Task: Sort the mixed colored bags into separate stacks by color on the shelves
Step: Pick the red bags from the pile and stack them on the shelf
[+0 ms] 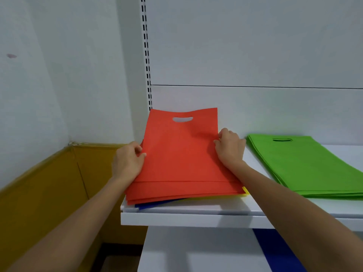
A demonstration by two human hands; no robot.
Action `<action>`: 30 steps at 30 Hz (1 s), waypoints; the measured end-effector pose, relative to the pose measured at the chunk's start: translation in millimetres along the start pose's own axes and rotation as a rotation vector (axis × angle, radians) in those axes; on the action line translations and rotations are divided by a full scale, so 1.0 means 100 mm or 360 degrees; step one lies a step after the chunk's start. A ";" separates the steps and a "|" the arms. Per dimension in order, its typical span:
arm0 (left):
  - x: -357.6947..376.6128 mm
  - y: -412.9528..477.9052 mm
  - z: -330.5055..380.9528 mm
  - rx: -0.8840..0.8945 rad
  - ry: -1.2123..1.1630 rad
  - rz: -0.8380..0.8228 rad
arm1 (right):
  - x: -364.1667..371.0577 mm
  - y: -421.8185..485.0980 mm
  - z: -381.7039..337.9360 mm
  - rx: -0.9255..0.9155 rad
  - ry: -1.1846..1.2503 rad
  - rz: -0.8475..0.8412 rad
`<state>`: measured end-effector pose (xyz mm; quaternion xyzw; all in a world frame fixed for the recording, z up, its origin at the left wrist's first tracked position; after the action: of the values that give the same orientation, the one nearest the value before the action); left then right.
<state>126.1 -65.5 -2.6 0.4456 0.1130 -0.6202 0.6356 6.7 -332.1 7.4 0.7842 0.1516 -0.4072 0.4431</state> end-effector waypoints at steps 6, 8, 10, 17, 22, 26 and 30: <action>-0.05 -0.02 0.07 0.0121 -0.0133 -0.0002 | -0.09 0.01 -0.01 0.0105 0.0444 -0.0025; -0.07 0.00 0.17 0.0202 -0.0230 -0.0028 | -0.15 -0.02 0.01 0.0078 0.0666 -0.0028; -0.06 0.03 0.39 0.0330 -0.0200 -0.0041 | -0.28 -0.01 0.10 0.0004 0.0634 0.0010; 0.51 -0.27 1.74 0.0946 -0.0253 -0.0308 | -1.14 -0.29 1.32 0.0285 0.0099 0.0112; 1.06 -1.10 3.01 0.1247 -0.0554 -0.0599 | -2.21 -0.94 2.53 0.0699 -0.0119 0.0284; 1.46 -2.01 3.94 0.1457 -0.0737 -0.0908 | -3.07 -1.66 3.45 0.1063 -0.0259 0.0440; 1.80 -2.89 4.72 0.1619 -0.0786 -0.1123 | -3.69 -2.29 4.26 0.1294 -0.0363 0.0496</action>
<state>-287.4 -474.9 21.4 0.4712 -0.2035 -0.8508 0.1124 -575.3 -507.0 44.2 0.8582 -0.1904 -0.4458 0.1687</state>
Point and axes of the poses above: each hand's wrist, its own y-axis towards the middle knuckle, its own x-axis out of the palm, z = x × y, the point moved 6 cm from there along y, towards the middle knuckle, and after that the axes turned 3 degrees about -x, right-handed, at the moved point
